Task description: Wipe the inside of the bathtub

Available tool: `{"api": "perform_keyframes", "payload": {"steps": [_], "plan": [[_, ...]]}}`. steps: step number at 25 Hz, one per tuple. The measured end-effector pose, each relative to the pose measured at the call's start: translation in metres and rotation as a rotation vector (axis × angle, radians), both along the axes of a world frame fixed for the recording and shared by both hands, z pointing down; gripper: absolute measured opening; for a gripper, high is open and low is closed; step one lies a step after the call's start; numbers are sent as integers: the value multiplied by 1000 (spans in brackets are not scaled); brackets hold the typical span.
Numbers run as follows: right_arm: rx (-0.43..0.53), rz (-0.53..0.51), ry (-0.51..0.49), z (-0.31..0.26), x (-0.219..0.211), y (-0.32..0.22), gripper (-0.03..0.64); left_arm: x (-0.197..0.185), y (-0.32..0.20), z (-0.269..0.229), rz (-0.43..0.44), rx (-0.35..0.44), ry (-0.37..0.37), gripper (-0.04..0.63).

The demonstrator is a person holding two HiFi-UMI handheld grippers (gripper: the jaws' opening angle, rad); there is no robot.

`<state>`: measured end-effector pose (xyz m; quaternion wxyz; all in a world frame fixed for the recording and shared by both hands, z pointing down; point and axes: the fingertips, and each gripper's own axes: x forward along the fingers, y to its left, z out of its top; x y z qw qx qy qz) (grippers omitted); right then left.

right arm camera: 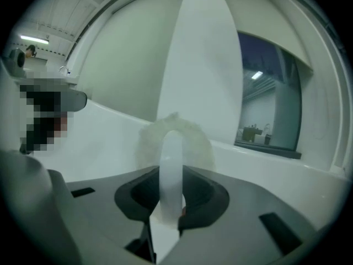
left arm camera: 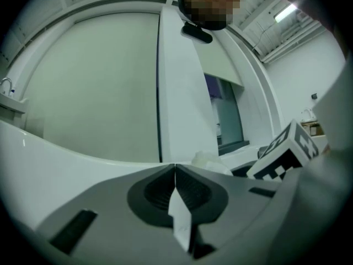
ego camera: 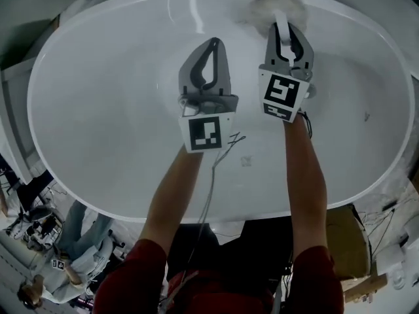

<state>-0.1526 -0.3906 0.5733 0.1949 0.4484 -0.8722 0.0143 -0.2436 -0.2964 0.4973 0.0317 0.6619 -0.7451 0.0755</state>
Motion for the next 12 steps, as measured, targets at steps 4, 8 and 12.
{"api": "perform_keyframes", "payload": {"steps": [4, 8, 12], "plan": [[14, 19, 23, 11, 44, -29, 92, 36, -35, 11, 23, 14, 12, 15], [23, 71, 19, 21, 83, -53, 91, 71, -64, 20, 73, 22, 20, 15], [14, 133, 11, 25, 164, -61, 92, 142, -72, 26, 117, 13, 7, 15]]}}
